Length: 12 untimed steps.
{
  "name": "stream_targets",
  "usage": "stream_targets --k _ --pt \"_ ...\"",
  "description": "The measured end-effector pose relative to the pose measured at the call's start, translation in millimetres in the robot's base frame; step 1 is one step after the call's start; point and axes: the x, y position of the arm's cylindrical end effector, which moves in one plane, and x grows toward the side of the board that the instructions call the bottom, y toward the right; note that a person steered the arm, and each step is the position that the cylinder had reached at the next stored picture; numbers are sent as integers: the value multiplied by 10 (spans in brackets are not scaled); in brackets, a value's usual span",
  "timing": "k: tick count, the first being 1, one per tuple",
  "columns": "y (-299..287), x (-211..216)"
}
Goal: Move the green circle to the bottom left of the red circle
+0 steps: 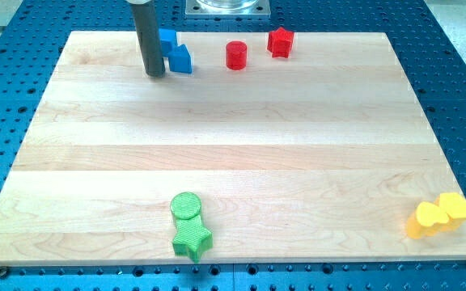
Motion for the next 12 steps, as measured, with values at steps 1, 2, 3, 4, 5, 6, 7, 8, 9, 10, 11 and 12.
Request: stream_targets --k 1,2,3,4,5,6,7,8,9,10,11,12 --pt "550 -4" --pt "661 706" --pt "1509 1510" --pt "1720 2461" --pt "1407 3237" --pt "1020 3248" --pt "492 3248" --pt "445 2951" --pt "634 2411" --pt "641 1901" --pt "838 2383" --pt "834 2582"
